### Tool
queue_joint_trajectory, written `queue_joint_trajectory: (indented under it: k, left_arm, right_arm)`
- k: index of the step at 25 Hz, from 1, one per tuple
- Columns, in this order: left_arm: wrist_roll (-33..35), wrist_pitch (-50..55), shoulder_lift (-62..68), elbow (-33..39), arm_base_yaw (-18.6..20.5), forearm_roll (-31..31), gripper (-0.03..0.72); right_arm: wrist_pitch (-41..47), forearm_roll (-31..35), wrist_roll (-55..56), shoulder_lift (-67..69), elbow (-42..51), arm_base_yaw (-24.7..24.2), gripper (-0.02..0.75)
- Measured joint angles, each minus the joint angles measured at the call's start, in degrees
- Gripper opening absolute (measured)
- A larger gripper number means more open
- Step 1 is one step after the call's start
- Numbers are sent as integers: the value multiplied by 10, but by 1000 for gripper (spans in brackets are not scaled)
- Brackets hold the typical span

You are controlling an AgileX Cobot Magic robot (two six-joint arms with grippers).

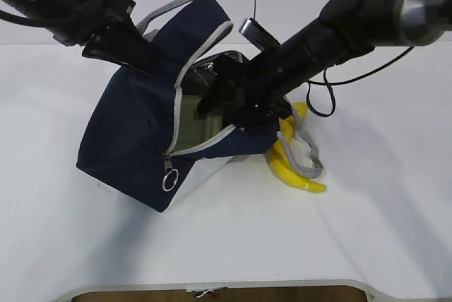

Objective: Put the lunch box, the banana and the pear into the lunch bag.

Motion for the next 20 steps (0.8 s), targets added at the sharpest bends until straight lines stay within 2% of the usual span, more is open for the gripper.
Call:
queue_joint_trajectory:
  k: [6,12,20]
  left_arm:
    - [0,2,0,0,0,0,-5]
    - [-1,18,0,0,0,1,-5]
    - [-2,55,0,0,0,13,-5]
  right_arm:
    - [60,-76,30,-15,-70,0,502]
    - [148,-206,83,-18,-148,0,502]
    - [158,-295,145,-30,-187,0,490]
